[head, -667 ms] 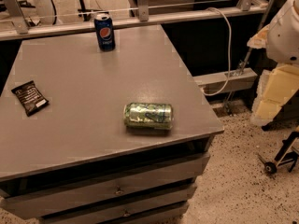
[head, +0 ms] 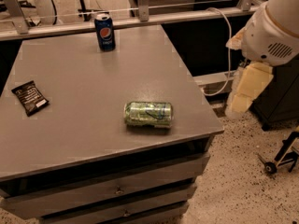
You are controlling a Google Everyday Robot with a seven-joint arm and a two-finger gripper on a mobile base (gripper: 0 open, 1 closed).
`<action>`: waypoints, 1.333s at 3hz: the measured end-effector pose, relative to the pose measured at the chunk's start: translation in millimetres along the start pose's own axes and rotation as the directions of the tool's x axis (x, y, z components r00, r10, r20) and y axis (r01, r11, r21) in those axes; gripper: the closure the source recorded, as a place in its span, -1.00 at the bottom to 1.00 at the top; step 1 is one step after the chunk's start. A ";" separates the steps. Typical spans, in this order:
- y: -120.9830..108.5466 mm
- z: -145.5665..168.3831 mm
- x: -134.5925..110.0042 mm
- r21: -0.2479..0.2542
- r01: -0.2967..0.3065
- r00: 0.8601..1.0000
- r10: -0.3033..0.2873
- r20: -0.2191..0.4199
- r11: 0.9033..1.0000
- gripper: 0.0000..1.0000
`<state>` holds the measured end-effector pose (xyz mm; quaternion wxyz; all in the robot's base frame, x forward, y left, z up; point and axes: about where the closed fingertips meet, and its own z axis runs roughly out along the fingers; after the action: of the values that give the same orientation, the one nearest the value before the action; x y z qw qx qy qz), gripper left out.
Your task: Place green can upright
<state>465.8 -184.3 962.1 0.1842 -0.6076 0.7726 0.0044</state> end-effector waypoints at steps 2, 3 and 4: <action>7.1 81.9 -92.2 -0.105 -0.010 0.997 0.018 0.074 0.994 -1.00; 24.6 113.9 -121.0 -0.168 -0.020 0.995 0.035 0.089 0.986 -1.00; 36.6 130.2 -135.4 -0.199 -0.016 0.994 0.037 0.101 0.980 -1.00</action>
Offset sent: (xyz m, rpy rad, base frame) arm 0.0492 0.1458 -0.0684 0.1290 0.1110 0.0373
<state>494.0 -17.7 872.1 0.1626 -0.6115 0.7657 0.1152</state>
